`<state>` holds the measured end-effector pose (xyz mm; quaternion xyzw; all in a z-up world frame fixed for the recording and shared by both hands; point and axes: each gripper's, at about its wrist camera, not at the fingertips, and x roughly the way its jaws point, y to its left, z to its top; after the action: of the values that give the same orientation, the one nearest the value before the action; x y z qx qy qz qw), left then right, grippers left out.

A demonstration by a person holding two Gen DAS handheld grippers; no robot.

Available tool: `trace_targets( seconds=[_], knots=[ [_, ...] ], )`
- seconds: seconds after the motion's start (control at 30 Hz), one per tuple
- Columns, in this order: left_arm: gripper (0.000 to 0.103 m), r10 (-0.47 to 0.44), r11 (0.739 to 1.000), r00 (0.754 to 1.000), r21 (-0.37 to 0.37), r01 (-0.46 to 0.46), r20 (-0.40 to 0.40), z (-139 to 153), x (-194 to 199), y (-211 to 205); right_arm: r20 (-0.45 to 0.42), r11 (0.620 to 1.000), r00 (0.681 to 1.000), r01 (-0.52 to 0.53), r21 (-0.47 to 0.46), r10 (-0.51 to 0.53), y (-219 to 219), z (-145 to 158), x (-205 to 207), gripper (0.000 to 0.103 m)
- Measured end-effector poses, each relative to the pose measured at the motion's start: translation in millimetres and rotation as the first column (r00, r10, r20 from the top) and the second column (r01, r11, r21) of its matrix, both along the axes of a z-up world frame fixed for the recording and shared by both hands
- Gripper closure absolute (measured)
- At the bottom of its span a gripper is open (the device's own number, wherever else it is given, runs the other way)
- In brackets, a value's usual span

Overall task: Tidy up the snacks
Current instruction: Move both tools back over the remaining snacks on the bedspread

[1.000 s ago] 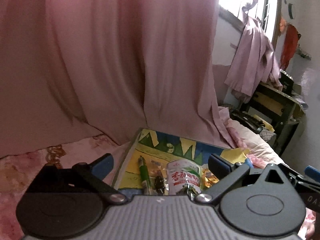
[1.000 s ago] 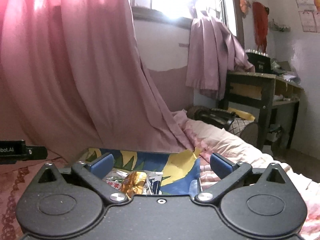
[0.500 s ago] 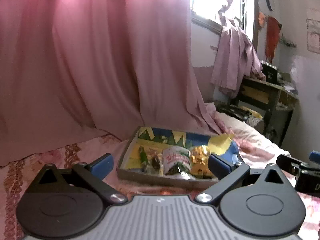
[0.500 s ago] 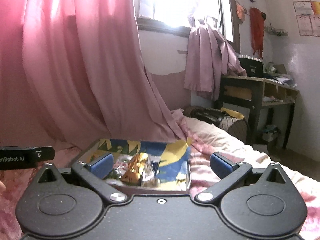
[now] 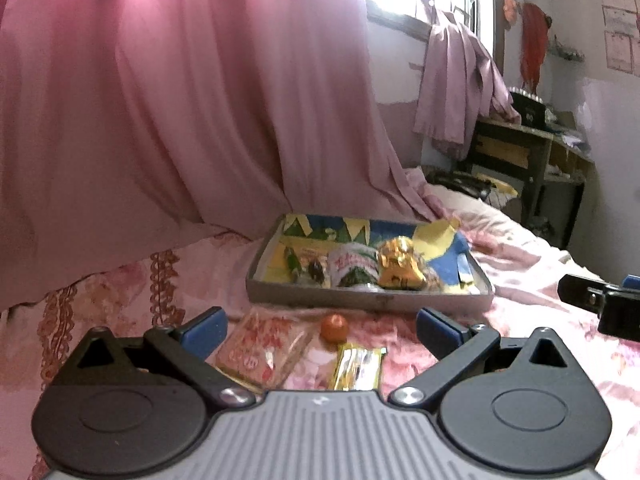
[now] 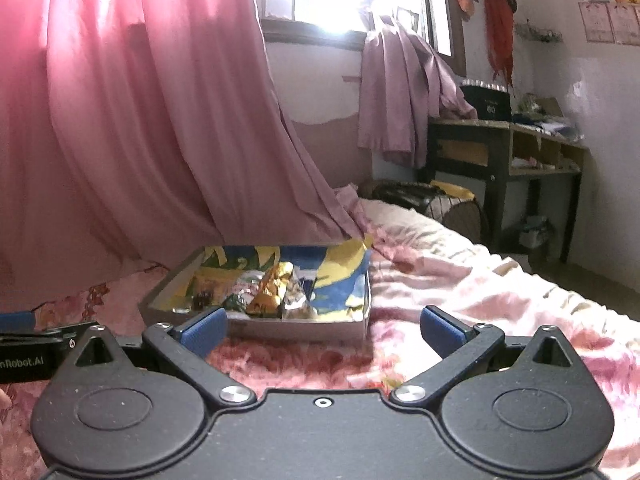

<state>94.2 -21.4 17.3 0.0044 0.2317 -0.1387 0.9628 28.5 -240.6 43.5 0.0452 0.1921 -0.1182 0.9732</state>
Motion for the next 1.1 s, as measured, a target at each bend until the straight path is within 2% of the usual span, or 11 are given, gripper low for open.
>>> trace_targets(
  seconds=[0.33,0.6,1.1],
  knots=[
    [0.0,-0.011,0.998,0.998,0.059,0.015,-0.068,-12.7,-8.6,-3.3,-0.088,1.0,0.996,0.023,0.016,-0.021,4.7,-12.9,-11.3,0.001],
    [0.0,-0.011,0.994,0.993,0.11,0.024,-0.121,-21.5,-5.2,-9.2,-0.173,0.999,0.985,0.03,0.041,-0.023,2.7,-23.1,-3.1,0.001],
    [0.0,0.011,0.985,0.979,0.169,0.024,-0.203,-34.8,2.6,-12.2,-0.358,0.998,0.934,0.019,0.059,0.004,6.1,-47.1,17.7,0.001]
  ],
)
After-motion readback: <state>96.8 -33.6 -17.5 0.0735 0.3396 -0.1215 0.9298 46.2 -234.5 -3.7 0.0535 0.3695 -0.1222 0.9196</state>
